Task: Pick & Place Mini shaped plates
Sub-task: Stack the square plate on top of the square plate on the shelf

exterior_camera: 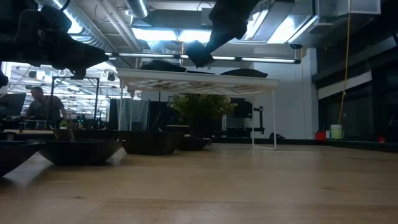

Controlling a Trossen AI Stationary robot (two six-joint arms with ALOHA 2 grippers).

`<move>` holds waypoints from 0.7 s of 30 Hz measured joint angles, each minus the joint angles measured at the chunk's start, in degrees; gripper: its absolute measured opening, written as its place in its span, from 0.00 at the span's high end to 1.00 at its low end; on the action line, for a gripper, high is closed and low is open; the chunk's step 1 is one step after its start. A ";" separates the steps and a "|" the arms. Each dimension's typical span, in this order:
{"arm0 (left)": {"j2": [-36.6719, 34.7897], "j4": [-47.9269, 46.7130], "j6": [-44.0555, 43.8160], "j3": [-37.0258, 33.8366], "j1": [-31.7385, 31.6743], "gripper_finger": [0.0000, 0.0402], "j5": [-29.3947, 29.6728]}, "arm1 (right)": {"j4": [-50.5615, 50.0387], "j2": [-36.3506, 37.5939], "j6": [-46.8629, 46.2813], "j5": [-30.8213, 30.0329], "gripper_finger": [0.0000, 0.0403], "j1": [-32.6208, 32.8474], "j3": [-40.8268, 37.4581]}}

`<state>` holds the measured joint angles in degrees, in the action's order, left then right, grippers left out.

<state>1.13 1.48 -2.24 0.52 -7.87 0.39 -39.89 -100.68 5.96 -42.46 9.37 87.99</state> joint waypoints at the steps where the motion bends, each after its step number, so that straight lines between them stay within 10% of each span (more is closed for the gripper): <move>1: 0.00 0.00 0.00 -0.01 -0.01 0.75 0.01 | -0.36 -0.02 -1.50 -0.01 1.00 -0.06 0.00; 21: 0.00 0.00 0.00 -0.01 -0.01 0.75 -0.01 | -2.34 -0.02 -14.76 4.60 0.99 -3.77 -0.12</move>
<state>1.13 1.48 -2.24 0.51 -7.88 0.38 -42.23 -100.71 -8.79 -37.86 5.61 87.87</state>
